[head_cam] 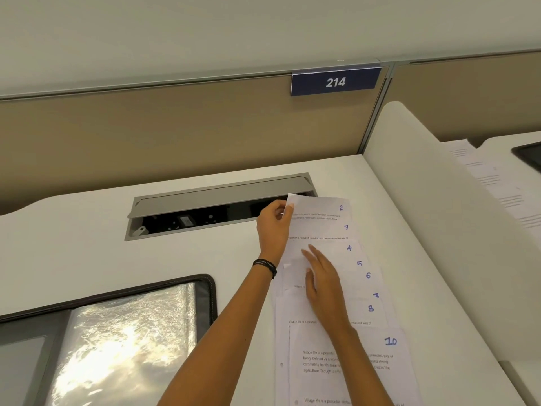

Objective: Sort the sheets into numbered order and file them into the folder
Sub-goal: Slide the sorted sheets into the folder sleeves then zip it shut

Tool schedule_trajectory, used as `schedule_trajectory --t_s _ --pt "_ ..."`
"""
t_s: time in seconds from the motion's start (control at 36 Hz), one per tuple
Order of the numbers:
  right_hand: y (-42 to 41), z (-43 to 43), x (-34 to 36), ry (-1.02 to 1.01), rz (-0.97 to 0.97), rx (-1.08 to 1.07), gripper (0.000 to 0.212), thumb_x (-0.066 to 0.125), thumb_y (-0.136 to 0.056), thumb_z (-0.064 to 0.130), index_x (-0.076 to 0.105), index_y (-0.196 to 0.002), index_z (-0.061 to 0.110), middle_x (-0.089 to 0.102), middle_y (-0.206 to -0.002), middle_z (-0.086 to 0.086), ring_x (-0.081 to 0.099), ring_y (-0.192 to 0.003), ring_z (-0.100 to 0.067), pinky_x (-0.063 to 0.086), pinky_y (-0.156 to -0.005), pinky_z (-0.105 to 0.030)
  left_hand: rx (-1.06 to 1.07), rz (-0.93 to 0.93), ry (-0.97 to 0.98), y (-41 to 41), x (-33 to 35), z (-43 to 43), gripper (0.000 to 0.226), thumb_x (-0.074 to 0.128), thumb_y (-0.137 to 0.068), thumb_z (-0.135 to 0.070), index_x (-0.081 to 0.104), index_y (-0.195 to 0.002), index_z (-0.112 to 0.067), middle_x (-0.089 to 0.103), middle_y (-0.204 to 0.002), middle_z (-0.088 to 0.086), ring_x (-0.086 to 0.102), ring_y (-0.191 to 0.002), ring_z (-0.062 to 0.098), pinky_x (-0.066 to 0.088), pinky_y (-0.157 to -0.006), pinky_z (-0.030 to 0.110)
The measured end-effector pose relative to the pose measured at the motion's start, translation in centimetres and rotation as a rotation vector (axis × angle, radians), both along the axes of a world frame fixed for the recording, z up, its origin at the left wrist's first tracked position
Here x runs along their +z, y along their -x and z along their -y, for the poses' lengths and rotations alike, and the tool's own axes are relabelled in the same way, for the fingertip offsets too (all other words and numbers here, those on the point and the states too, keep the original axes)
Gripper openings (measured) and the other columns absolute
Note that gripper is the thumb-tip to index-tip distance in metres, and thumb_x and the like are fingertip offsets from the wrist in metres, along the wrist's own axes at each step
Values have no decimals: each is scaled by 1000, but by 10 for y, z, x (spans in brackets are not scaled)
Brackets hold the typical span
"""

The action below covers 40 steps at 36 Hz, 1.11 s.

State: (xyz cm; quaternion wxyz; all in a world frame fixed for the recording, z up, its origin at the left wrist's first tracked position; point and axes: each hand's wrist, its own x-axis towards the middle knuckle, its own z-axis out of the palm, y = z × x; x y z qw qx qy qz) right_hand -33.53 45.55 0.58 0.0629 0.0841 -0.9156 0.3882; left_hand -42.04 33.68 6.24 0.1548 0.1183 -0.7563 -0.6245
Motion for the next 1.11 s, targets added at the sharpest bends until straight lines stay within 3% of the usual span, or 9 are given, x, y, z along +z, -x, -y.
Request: schedule_trajectory --t_s 0.17,0.31,0.39,0.64,0.86,1.03,1.11 --pt "43 17 28 60 -27 24 49 48 -96 15 34 -143 12 38 -148 -7 34 -137 -21 27 -112 -34 -73 11 23 -4 8 5 9 57 -95 -22 63 -91 -16 63 -81 -11 62 -75 4 52 -67 13" --pt "56 25 37 82 -56 -16 41 53 -93 10 45 -133 10 51 -134 -10 46 -125 -25 31 -110 -37 -87 7 12 -4 14 9 10 58 -94 -21 65 -95 -14 67 -89 -3 64 -79 8 53 -70 14" --pt "57 24 40 1 -101 18 34 52 -92 3 51 -125 10 56 -126 -9 47 -123 -25 24 -116 -45 -83 2 6 -4 16 12 17 58 -94 -22 66 -99 -8 69 -95 3 66 -84 14 55 -72 17" --pt "48 24 25 -122 -122 55 27 54 -92 6 59 -118 7 61 -122 -12 55 -118 -29 10 -114 -46 -61 -93 -26 -7 41 11 19 58 -94 -22 65 -103 -6 68 -97 5 65 -88 17 55 -76 19" --pt "39 23 21 -231 -11 69 37 50 -93 5 51 -130 10 44 -144 -10 34 -138 -26 1 -115 -44 -69 -260 -49 -21 85 9 17 56 -96 -22 65 -103 -10 70 -95 5 65 -87 16 54 -74 27" --pt "30 24 32 -269 68 116 53 48 -96 8 30 -145 16 16 -157 -5 15 -145 -24 8 -117 -44 -97 -370 -54 -44 121 13 12 54 -95 -22 63 -102 -17 68 -96 1 64 -88 16 55 -75 27" --pt "30 25 36 -221 90 98 58 50 -94 6 26 -147 18 14 -158 -4 15 -145 -24 13 -117 -46 -118 -402 -37 -53 131 15 12 54 -94 -22 62 -101 -18 67 -94 -1 63 -87 14 53 -74 23"
